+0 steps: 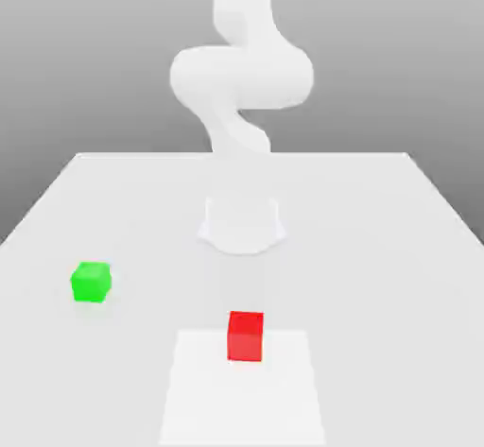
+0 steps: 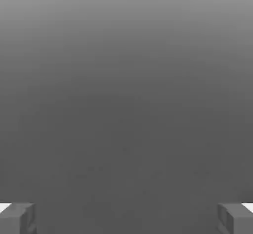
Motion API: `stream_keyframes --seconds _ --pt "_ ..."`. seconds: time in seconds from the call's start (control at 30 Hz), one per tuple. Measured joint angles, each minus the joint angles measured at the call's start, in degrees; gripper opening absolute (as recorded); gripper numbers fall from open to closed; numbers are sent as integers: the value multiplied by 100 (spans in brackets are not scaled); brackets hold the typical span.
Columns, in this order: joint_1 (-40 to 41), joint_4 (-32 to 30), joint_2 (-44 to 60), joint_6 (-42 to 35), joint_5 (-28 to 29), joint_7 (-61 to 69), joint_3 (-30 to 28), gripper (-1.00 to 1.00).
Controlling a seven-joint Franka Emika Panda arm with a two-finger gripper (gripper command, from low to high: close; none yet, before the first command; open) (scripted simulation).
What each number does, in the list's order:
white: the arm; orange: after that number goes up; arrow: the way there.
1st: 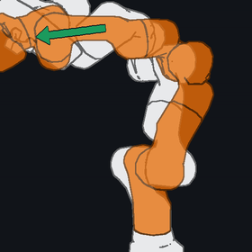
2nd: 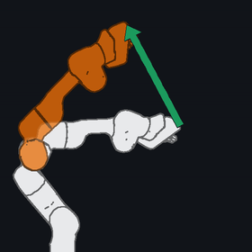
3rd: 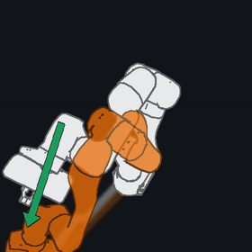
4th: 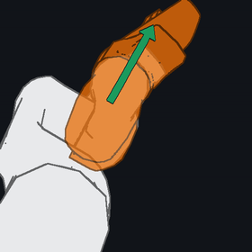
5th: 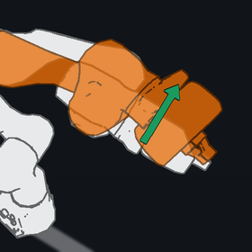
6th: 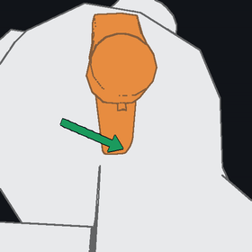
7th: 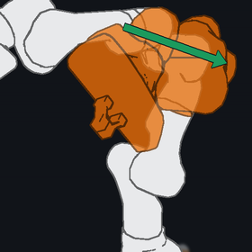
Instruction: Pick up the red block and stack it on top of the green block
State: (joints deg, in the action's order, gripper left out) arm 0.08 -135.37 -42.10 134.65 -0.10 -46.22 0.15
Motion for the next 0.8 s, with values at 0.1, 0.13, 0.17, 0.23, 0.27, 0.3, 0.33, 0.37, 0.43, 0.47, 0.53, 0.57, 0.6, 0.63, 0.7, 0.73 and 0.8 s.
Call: stream_keyframes --seconds 0.1,0.13,0.17,0.23,0.27,0.3,0.33,0.37,0.43,0.47,0.53,0.57,0.6,0.63,0.7,0.73,0.8 --pt "10 -507 551 412 -13 -57 23 0" --pt "18 -673 731 547 -18 -75 35 0" --pt "21 -838 911 682 -22 -93 43 0" --pt "30 -1169 1272 951 -33 -129 63 0" --pt "33 -1337 1454 1086 -36 -148 72 0" --pt "37 -1506 1638 1224 -39 -168 81 0" --pt "39 -1677 1826 1363 -41 -189 89 0" --pt "43 -1851 2018 1504 -44 -212 99 0" --pt "47 -2210 2423 1799 -49 -253 116 0" --pt "50 -2397 2638 1956 -49 -279 125 0" --pt "53 -2785 3116 2299 -52 -331 141 0" --pt "62 -2925 3454 2548 -41 -362 152 0" --pt "64 -2997 3792 2806 -21 -392 152 0" --pt "67 -3019 4066 3024 2 -416 148 0" --pt "59 -2999 4531 3411 56 -460 127 0" --pt "44 -2976 4747 3594 82 -480 106 0" --pt "3 -2922 5166 3953 122 -509 55 0"
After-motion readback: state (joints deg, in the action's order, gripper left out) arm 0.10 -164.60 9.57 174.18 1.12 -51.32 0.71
